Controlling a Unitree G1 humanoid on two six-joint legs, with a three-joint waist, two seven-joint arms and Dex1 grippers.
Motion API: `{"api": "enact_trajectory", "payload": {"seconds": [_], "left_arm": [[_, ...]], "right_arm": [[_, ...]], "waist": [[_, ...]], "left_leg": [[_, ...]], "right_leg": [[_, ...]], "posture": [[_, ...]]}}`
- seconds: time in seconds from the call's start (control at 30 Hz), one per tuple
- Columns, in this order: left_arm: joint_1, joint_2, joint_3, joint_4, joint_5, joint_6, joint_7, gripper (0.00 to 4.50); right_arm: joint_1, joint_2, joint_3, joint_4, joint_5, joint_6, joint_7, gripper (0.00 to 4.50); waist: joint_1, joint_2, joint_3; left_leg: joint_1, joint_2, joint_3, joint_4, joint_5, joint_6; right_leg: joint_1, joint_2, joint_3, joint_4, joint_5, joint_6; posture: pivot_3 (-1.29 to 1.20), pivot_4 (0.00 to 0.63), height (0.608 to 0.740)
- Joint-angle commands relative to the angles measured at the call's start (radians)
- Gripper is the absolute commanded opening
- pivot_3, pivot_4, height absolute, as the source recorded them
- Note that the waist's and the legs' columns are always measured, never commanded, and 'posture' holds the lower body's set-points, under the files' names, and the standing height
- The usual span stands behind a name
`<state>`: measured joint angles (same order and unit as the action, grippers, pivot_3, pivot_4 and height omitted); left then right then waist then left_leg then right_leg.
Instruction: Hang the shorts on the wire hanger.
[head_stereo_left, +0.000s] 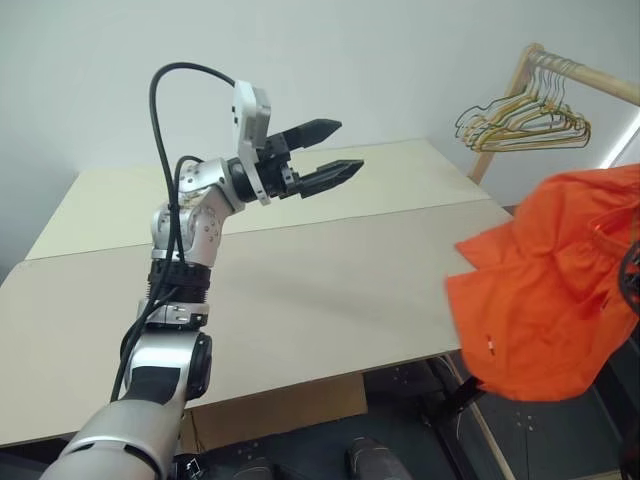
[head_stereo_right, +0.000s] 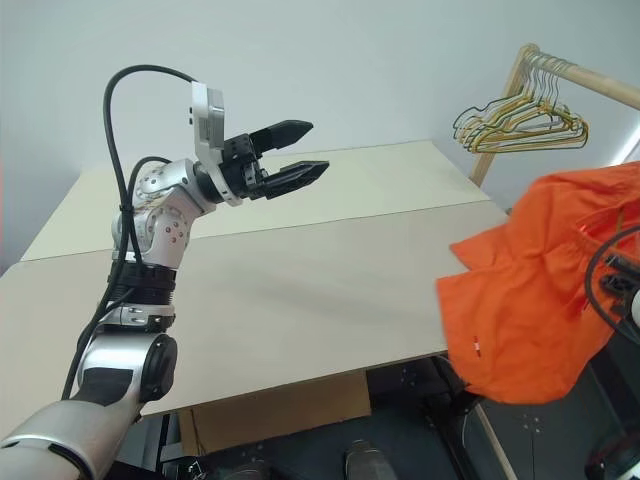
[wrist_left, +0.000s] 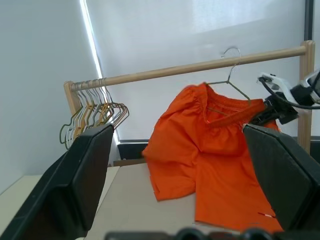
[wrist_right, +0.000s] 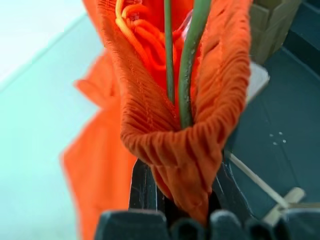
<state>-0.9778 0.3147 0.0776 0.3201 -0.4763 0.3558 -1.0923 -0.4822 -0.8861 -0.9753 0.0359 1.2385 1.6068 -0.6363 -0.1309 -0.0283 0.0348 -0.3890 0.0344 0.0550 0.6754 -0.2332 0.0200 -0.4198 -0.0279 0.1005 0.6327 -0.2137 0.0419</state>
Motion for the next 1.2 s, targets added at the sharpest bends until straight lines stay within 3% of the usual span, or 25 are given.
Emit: {"api": "enact_trajectory", "payload": {"seconds": [0.03,0.27,0.5,0.93,1.13,1.2], "left_arm": [[-0.033,0.012,0.026,-0.038,-0.039,0.022,0.015,4.46],[-0.036,0.024,0.041,-0.075,-0.093,0.084,0.028,4.46],[-0.016,0.024,0.035,-0.118,-0.106,0.103,0.040,4.46],[-0.010,0.032,0.025,-0.131,-0.095,0.097,0.033,4.46],[-0.010,0.035,0.009,-0.136,-0.082,0.076,0.020,4.46],[-0.010,0.038,0.009,-0.136,-0.084,0.077,0.018,4.50]], "right_arm": [[-0.102,-0.030,-0.041,0.068,0.031,0.008,-0.152,0.00],[-0.281,-0.075,-0.081,0.249,-0.072,0.008,-0.288,0.00],[-0.432,-0.026,-0.222,0.336,-0.282,0.004,-0.337,0.00],[-0.478,-0.035,-0.328,0.342,-0.627,-0.029,-0.168,0.00],[-0.458,-0.006,-0.300,0.305,-0.747,0.004,-0.070,0.00],[-0.456,0.010,-0.281,0.272,-0.772,0.008,-0.038,0.58]], "waist": [[0.001,0.000,0.000],[0.003,0.001,0.000],[0.002,0.001,0.000],[0.003,0.002,0.000],[0.004,0.002,0.000],[0.003,0.002,0.000]], "left_leg": [[0.000,0.000,0.000,0.000,0.000,0.000],[-0.001,-0.004,0.003,0.000,-0.001,0.002],[-0.001,-0.006,0.006,0.000,-0.002,0.003],[-0.001,-0.005,0.007,0.000,-0.002,0.004],[-0.001,-0.005,0.008,0.000,-0.002,0.004],[-0.001,-0.005,0.008,0.000,-0.002,0.004]], "right_leg": [[0.000,0.000,0.000,-0.001,0.000,0.000],[0.000,0.000,0.012,-0.004,-0.001,0.005],[0.000,0.002,0.023,-0.005,-0.002,0.007],[0.000,0.002,0.023,-0.006,-0.003,0.006],[-0.001,0.002,0.023,-0.006,-0.004,0.005],[-0.001,0.002,0.023,-0.006,-0.004,0.005]], "posture": [[-0.09,0.000,0.740],[-0.08,0.000,0.740],[-0.07,0.000,0.740],[-0.06,0.000,0.740],[-0.05,0.000,0.740],[-0.05,0.000,0.740]]}}
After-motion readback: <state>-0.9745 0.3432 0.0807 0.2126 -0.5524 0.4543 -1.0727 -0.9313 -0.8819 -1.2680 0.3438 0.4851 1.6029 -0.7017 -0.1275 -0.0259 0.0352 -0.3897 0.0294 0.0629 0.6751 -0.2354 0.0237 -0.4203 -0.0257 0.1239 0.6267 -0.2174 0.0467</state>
